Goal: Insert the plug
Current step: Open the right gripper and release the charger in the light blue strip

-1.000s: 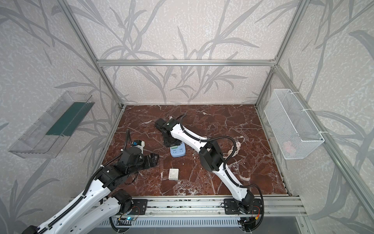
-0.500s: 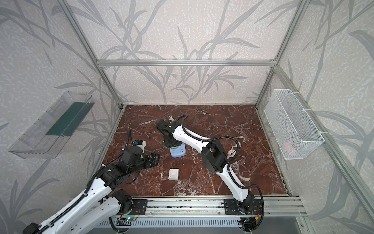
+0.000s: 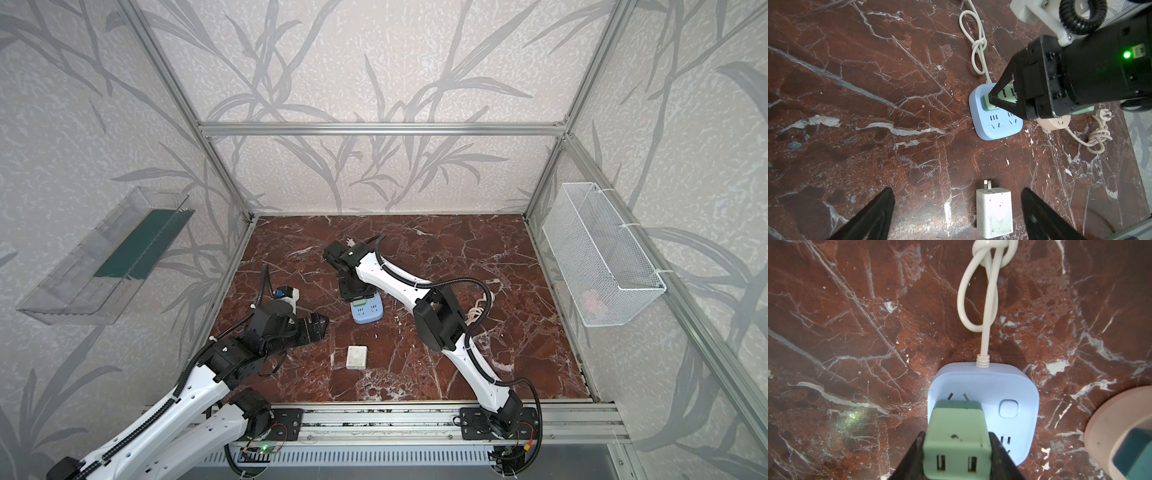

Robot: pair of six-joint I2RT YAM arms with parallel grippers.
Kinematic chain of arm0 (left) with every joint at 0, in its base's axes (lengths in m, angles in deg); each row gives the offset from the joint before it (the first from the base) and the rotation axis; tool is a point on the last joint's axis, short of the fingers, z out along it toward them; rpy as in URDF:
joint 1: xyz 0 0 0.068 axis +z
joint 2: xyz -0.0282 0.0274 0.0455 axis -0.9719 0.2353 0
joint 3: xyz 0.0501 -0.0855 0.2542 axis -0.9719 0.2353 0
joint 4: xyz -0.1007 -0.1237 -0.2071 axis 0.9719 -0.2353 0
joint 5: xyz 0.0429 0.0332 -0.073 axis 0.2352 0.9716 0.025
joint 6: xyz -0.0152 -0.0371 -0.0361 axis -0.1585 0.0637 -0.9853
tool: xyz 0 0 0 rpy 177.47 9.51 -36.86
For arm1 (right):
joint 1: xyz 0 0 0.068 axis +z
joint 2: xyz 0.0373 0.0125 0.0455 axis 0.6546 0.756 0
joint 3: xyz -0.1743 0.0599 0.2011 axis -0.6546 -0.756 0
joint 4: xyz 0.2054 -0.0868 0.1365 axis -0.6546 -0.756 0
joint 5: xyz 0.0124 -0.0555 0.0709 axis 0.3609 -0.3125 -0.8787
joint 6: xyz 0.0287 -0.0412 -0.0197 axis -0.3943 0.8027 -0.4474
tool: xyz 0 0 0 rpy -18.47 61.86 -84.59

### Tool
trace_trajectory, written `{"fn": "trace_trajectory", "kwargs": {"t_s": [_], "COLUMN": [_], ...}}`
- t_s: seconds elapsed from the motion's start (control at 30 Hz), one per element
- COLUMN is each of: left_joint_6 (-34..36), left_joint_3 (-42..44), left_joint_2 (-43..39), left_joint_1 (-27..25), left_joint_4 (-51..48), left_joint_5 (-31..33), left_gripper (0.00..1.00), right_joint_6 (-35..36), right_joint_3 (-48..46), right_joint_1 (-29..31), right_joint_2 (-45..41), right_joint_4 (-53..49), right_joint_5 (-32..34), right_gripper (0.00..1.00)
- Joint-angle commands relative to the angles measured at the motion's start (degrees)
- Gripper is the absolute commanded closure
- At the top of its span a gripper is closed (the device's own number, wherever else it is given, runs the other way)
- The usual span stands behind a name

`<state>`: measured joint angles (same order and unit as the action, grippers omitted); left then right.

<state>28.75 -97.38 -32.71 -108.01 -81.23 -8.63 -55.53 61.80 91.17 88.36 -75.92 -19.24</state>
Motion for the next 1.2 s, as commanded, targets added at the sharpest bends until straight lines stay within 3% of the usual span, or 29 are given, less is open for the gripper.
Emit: {"fn": "trace_trajectory", "kwargs": {"t_s": [0.0, 0.3, 0.53, 0.77, 0.9, 1.17], "left_joint_6": [0.51, 0.47, 0.18, -0.04, -0.17, -0.22], "left_joint_3": [0.54, 0.45, 0.02, 0.3, 0.54, 1.31], "left_joint_2": [-0.9, -2.45, -3.44, -2.81, -2.57, -1.8], "left_joint_1": [-0.16, -0.19, -0.11, -0.15, -0.14, -0.13], "left_joint_4": [-0.04, -0.99, -2.17, -1.63, -0.7, 0.91], "left_joint_5": [0.39, 0.88, 1.13, 1.14, 1.01, 0.51], "left_gripper": [0.07, 0.08, 0.07, 0.07, 0.07, 0.07], "right_joint_6": [1.68, 2.37, 3.77, 3.49, 2.39, -5.05], "right_joint_3": [3.7, 6.04, 7.07, -10.46, -25.85, -46.14], "right_joint_1": [-0.05, 0.17, 0.58, 1.67, 3.24, 8.0], "right_joint_2": [1.6, -0.19, -1.12, -12.79, -22.94, -34.81], "right_joint_4": [-6.3, -5.62, -8.25, -0.74, 8.6, 21.68], "right_joint_5": [-1.13, -0.73, 1.61, 6.12, 7.18, 3.23], "right_gripper": [0.59, 0.49, 0.47, 0.46, 0.34, 0.28]}}
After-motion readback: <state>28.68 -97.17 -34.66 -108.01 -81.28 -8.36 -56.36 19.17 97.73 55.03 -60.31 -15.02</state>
